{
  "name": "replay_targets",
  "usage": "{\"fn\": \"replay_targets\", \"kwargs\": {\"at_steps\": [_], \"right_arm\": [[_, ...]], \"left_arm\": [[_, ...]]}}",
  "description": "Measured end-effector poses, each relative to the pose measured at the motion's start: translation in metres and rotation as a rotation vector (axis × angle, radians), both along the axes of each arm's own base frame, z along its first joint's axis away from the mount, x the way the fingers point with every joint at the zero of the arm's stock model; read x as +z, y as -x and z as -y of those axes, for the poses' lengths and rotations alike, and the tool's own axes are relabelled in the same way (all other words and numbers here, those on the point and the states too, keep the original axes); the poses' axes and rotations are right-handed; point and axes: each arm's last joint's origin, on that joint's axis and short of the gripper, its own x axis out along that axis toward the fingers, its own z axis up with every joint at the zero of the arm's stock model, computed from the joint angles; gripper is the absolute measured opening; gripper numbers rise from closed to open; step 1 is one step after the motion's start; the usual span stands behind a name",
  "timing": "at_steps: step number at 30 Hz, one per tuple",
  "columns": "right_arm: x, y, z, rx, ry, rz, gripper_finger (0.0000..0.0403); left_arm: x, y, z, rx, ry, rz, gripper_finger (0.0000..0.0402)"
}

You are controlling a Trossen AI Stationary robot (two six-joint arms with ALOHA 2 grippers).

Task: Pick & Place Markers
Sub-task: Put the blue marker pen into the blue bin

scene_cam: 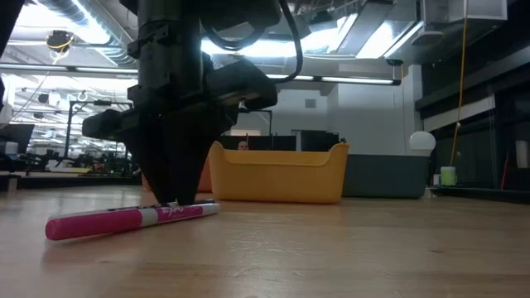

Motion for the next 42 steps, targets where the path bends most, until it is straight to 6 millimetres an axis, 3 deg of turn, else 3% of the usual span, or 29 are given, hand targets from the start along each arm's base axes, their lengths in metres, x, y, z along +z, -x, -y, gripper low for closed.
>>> {"fn": "replay_targets", "kwargs": {"at_steps": [20, 28, 35, 42], "right_arm": [[0.0, 0.0, 0.0, 0.0, 0.0, 0.0, 0.001], [0.0, 0.0, 0.0, 0.0, 0.0, 0.0, 0.001], [0.0, 0.0, 0.0, 0.0, 0.0, 0.0, 0.001], [0.0, 0.0, 0.0, 0.0, 0.0, 0.0, 0.001]], "left_arm": [[-0.007, -0.002, 0.001, -0.021, 0.009, -0.014, 0.0073], [-0.007, -0.002, 0.001, -0.026, 0.015, -0.017, 0.0029], [-0.007, -0.002, 0.001, -0.046, 0.013, -0.014, 0.0027], [0.004, 0.005, -0.002, -0.046, -0.024, -0.019, 0.0027]]}}
